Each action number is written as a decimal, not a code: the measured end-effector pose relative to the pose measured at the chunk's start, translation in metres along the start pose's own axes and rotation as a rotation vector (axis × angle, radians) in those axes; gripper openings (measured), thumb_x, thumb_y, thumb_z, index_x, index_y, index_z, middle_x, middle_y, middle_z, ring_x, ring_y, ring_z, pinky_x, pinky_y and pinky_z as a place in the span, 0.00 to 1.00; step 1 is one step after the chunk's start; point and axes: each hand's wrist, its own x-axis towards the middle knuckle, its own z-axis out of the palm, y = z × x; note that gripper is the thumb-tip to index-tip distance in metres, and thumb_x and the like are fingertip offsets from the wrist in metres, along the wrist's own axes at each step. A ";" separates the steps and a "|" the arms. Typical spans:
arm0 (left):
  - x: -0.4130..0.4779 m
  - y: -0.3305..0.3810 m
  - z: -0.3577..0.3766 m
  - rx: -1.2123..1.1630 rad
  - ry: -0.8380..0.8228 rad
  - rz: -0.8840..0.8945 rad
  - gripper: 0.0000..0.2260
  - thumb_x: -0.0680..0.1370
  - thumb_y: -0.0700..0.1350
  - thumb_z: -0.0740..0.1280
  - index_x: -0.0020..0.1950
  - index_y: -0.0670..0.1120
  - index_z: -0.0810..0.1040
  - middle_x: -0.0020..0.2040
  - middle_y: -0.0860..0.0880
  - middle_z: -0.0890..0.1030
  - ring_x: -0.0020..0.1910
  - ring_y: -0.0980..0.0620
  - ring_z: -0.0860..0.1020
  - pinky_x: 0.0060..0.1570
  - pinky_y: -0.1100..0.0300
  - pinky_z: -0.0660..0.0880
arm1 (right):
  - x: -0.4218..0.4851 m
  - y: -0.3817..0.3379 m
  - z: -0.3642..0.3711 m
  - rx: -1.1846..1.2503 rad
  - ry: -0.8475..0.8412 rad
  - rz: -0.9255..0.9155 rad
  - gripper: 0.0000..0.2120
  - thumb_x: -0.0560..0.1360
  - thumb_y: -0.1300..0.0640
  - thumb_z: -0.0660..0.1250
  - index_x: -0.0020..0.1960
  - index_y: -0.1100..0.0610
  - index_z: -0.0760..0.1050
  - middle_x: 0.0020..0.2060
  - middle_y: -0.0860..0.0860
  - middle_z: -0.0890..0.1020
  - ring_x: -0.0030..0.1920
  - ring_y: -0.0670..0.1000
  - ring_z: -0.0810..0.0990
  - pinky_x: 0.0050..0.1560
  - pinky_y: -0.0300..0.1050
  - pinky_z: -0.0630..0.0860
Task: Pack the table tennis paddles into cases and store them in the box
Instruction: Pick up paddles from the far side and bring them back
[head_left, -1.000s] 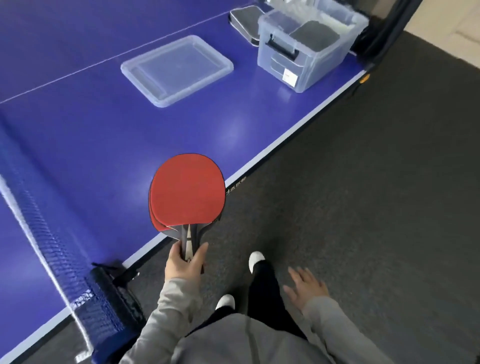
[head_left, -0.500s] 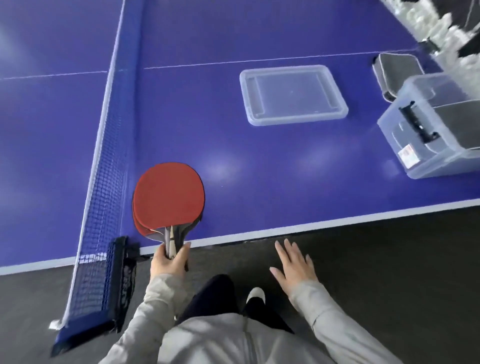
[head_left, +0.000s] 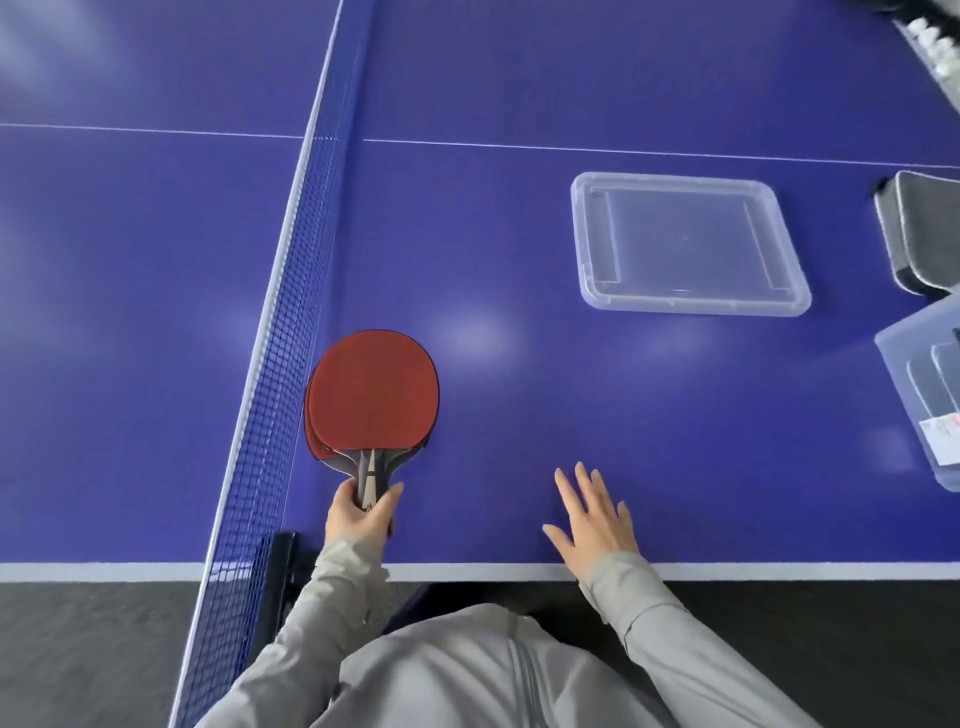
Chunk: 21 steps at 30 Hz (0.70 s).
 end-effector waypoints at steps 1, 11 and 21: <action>0.010 0.002 0.000 -0.012 -0.005 -0.010 0.10 0.73 0.44 0.72 0.39 0.45 0.71 0.27 0.45 0.73 0.26 0.48 0.69 0.31 0.58 0.68 | 0.006 -0.004 -0.004 0.001 -0.001 0.009 0.33 0.80 0.42 0.52 0.77 0.47 0.38 0.77 0.49 0.38 0.77 0.52 0.38 0.75 0.58 0.50; 0.063 -0.001 -0.003 -0.002 -0.054 -0.088 0.11 0.72 0.42 0.73 0.38 0.45 0.71 0.28 0.47 0.73 0.26 0.48 0.71 0.33 0.56 0.72 | 0.042 -0.021 -0.018 -0.061 -0.049 0.051 0.35 0.79 0.40 0.56 0.77 0.44 0.38 0.77 0.49 0.36 0.77 0.53 0.36 0.74 0.60 0.51; 0.071 -0.007 -0.008 0.199 0.018 -0.067 0.12 0.70 0.45 0.75 0.47 0.40 0.77 0.46 0.39 0.75 0.40 0.45 0.74 0.44 0.54 0.72 | 0.044 -0.024 -0.010 -0.087 -0.042 0.068 0.38 0.78 0.40 0.58 0.77 0.45 0.37 0.76 0.50 0.34 0.76 0.54 0.35 0.74 0.59 0.53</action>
